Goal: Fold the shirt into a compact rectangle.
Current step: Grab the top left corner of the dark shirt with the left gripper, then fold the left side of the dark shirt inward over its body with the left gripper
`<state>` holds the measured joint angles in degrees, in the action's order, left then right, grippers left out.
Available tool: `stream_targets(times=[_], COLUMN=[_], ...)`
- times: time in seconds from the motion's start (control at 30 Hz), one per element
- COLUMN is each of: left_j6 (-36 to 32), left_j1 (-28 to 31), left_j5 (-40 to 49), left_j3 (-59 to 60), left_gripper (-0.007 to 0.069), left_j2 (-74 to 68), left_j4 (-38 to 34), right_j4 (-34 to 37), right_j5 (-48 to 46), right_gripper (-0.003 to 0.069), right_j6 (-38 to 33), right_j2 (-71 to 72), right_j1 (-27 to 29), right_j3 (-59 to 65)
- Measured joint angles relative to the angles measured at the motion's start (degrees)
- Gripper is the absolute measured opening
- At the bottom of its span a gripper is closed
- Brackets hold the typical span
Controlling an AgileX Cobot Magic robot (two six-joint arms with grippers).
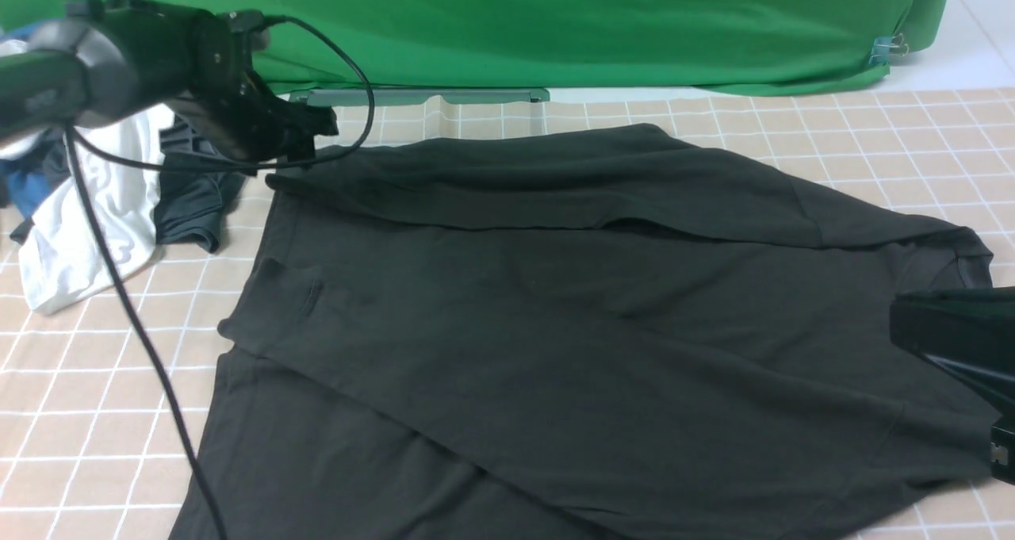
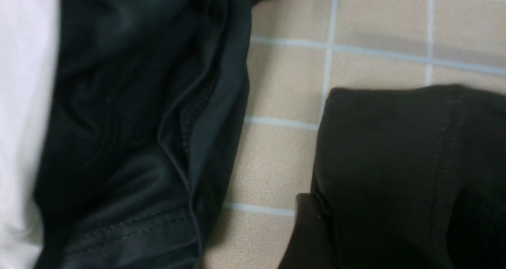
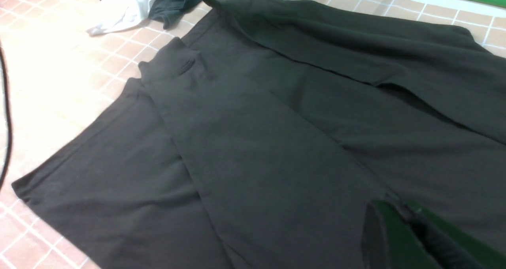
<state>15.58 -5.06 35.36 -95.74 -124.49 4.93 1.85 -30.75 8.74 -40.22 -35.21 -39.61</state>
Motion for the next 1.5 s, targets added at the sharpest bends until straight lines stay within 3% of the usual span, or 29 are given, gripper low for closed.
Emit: stream_targets(times=[0.27,0.33,0.43,0.53,0.6,0.93,1.3,1.5], left_j6=[1.5,1.7,0.4,-1.2,-1.9,-7.5,-8.1,-9.7], left_j1=[0.0,0.0,0.0,0.0,0.0,-0.1,-0.1,-0.1], left_j5=[0.2,-0.4,-0.7,0.3,1.8,15.7,10.8,12.9], left_j3=[-2.1,-2.1,-2.2,-2.5,-2.5,-2.6,-2.7,-2.7], left_gripper=[0.0430,0.0398,0.0273,0.0080,0.0045,0.0036,0.0036,0.0036], left_j2=[-3.6,-3.9,-4.5,-4.3,-3.5,7.4,6.9,5.7], left_j4=[-1.1,-1.1,-1.1,-1.2,-1.4,-1.4,-0.9,-2.6], right_j4=[0.0,0.0,0.0,0.0,0.0,0.0,0.0,0.0], right_j5=[0.0,0.0,0.0,0.0,0.0,0.0,0.0,-0.1], right_gripper=[0.0037,0.0037,0.0037,0.0037,0.0037,0.0038,0.0040,0.0042], right_j6=[0.0,0.1,0.0,0.0,0.0,0.0,0.0,0.0], right_j2=[0.0,0.0,0.0,0.0,0.0,0.0,0.0,0.0], right_j1=[0.0,0.0,0.0,0.0,0.0,0.0,0.0,0.0], right_j3=[0.0,0.0,0.0,0.0,0.0,0.0,0.0,0.0])
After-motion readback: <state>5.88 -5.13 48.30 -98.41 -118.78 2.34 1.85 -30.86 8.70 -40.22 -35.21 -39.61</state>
